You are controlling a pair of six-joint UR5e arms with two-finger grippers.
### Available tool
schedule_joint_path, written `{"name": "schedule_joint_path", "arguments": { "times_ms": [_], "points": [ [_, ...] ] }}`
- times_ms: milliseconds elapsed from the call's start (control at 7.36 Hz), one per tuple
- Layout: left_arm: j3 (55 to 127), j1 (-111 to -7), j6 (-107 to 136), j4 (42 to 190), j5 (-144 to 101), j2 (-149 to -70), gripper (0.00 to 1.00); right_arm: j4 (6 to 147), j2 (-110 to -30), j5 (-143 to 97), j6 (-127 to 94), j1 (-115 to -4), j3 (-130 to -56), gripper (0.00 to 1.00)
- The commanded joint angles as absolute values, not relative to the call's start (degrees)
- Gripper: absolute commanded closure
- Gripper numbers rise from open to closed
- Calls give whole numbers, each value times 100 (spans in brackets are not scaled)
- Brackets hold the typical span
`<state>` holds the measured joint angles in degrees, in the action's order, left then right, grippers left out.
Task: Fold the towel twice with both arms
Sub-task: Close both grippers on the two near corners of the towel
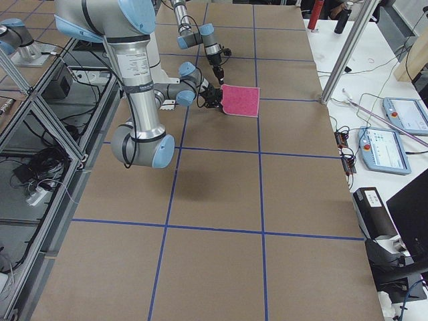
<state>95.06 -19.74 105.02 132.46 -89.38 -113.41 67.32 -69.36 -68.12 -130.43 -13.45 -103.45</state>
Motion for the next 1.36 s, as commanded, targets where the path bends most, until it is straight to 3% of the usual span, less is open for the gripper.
{"name": "schedule_joint_path", "arguments": {
  "times_ms": [0, 1223],
  "points": [
    [9483, -1960, 10503, 13245, -8938, -11364, 70, 6732, -6943, -6812, -13043, -1345, -10345, 100],
    [9448, -2004, 10485, 13245, -8938, -11373, 74, 6732, -6952, -6759, -13043, -1345, -10345, 100]
  ]
}}
